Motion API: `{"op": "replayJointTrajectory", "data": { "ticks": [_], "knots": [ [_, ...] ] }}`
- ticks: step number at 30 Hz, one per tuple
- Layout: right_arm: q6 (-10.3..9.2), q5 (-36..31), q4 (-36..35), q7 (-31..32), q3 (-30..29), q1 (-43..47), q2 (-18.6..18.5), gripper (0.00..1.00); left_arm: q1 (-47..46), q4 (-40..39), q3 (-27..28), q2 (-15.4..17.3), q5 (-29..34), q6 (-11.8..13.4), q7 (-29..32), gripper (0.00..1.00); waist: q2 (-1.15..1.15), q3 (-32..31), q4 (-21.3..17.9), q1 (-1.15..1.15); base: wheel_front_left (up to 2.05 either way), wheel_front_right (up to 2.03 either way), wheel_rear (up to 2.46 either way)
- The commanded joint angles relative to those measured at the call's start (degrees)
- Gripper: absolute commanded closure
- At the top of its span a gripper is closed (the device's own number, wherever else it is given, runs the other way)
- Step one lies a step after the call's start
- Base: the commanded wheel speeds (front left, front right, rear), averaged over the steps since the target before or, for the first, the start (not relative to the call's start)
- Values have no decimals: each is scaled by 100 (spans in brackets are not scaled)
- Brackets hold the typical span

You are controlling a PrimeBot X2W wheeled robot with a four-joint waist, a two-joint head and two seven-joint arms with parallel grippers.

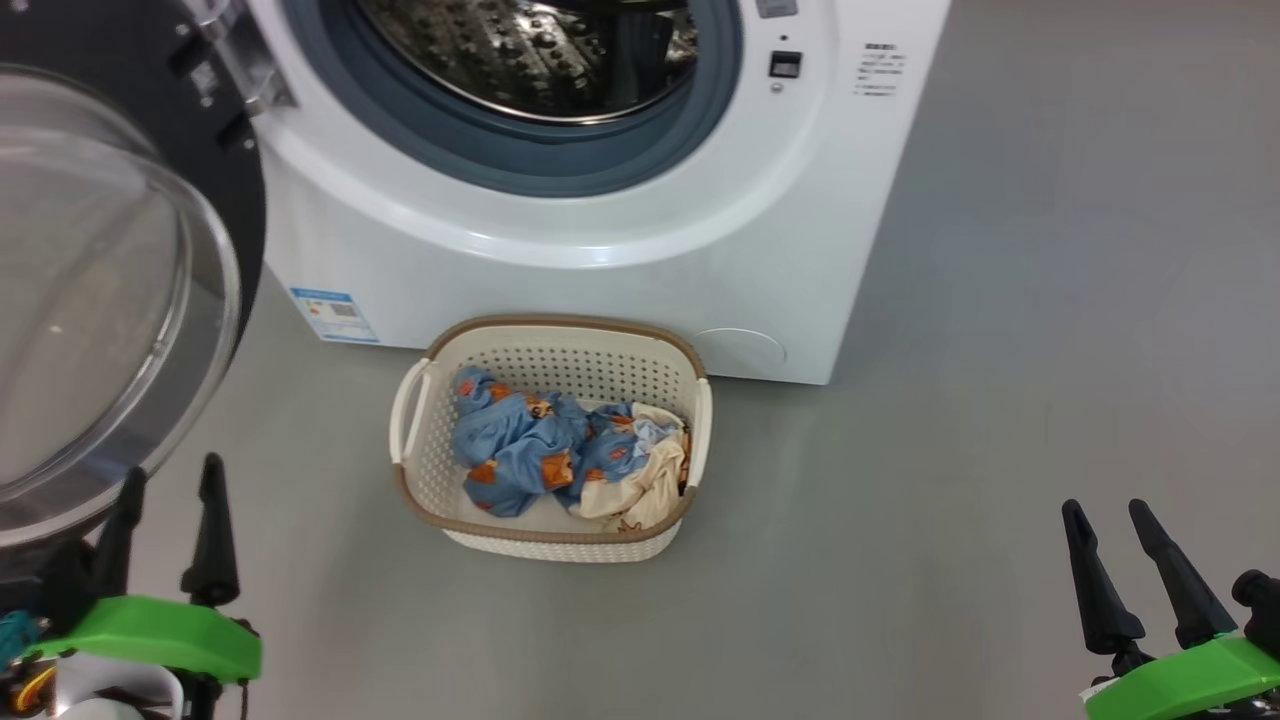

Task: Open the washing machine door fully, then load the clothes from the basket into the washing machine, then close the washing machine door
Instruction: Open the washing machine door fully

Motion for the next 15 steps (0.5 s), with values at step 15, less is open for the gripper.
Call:
{"op": "replayJointTrajectory", "data": {
  "ticks": [15],
  "knots": [
    [9, 1, -185, -69, 9, -87, -91, 0, -17, -236, -323, 202, -157, -8, -31, 0, 0, 61, -970, 0, 0, 0, 0]
  ]
}}
